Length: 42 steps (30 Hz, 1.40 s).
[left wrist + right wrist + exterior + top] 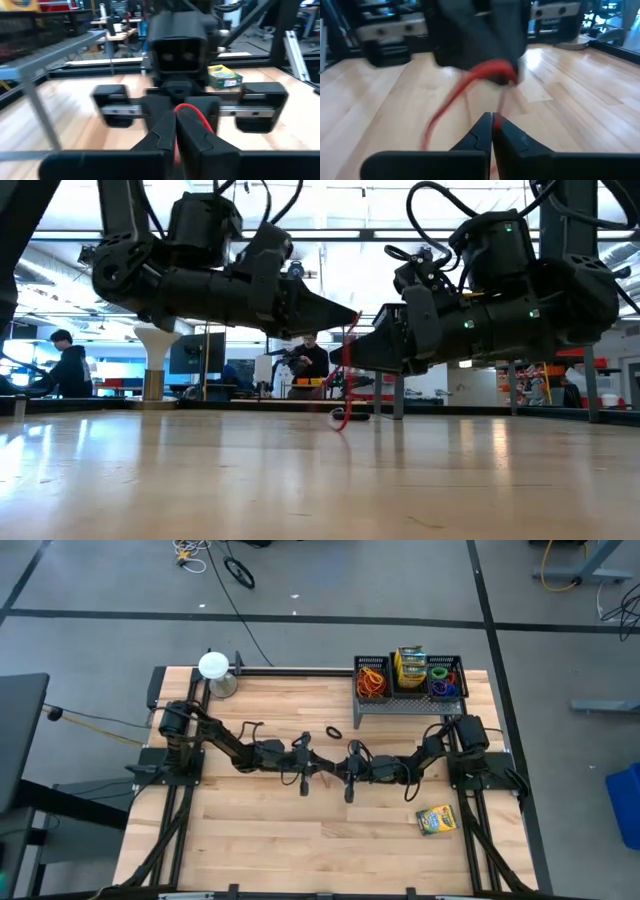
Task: Pick & Place Office Desk Supplies
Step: Put the red rubber band into the left black bin on the shelf
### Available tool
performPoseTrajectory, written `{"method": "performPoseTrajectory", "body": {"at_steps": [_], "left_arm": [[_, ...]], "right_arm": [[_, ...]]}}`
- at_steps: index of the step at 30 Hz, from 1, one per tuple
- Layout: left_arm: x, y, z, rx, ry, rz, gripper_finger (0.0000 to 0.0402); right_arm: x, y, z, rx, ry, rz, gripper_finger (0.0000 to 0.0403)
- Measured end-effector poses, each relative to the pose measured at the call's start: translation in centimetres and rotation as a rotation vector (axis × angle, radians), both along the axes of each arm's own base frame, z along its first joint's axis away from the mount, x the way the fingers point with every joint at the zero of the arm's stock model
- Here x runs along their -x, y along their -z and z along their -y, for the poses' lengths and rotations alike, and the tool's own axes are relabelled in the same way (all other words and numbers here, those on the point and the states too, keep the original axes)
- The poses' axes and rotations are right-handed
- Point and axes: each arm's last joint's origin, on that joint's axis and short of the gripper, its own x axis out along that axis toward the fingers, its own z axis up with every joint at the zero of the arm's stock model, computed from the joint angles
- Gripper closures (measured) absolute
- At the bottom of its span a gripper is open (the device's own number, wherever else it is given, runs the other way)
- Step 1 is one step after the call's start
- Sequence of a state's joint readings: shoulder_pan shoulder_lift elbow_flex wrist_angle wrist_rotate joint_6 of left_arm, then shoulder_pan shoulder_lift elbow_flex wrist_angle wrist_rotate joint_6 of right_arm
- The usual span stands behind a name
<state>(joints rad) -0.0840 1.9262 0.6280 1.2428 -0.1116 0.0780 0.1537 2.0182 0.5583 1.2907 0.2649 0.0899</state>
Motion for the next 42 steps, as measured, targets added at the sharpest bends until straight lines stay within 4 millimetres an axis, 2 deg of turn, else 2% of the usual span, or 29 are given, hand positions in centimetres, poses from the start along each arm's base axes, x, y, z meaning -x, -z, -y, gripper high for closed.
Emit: {"method": "performPoseTrajectory", "body": {"at_steps": [5,9,14,20,24,28,31,35,42], "left_arm": [[1.8,-0.9,-0.2,0.019,-0.041,0.012,0.0344],[3.9,-1.5,-0.4,0.036,-0.046,0.016,0.0302],[6.8,-2.3,-0.7,0.026,-0.070,0.054,0.0259],[9.3,-0.9,-1.0,-0.002,-0.079,-0.012,0.0248],[9.8,-0.1,-1.1,0.010,-0.122,-0.046,0.0260],[9.8,-0.2,-1.2,0.010,-0.141,-0.040,0.0266],[9.8,-0.3,-1.2,0.011,-0.153,-0.030,0.0267],[9.8,-0.3,-1.2,0.014,-0.152,-0.029,0.0267],[9.8,-0.2,-1.3,0.014,-0.155,-0.035,0.0267]], "right_arm": [[0.0,0.0,-0.1,0.001,-0.006,-0.001,0.0396],[0.1,-0.2,0.0,0.010,-0.005,0.003,0.0397],[0.1,-2.0,0.3,0.042,0.014,0.015,0.0399],[1.3,-7.9,1.6,0.120,0.071,0.006,0.0401],[2.6,-13.8,3.1,0.202,0.193,-0.064,0.0401],[3.9,-19.9,4.8,0.278,0.331,-0.137,0.0402],[4.5,-23.3,6.6,0.299,0.420,-0.197,0.0402],[5.0,-25.2,9.6,0.321,0.525,-0.274,0.0402],[6.0,-24.4,14.4,0.302,0.649,-0.356,0.0402]]}}
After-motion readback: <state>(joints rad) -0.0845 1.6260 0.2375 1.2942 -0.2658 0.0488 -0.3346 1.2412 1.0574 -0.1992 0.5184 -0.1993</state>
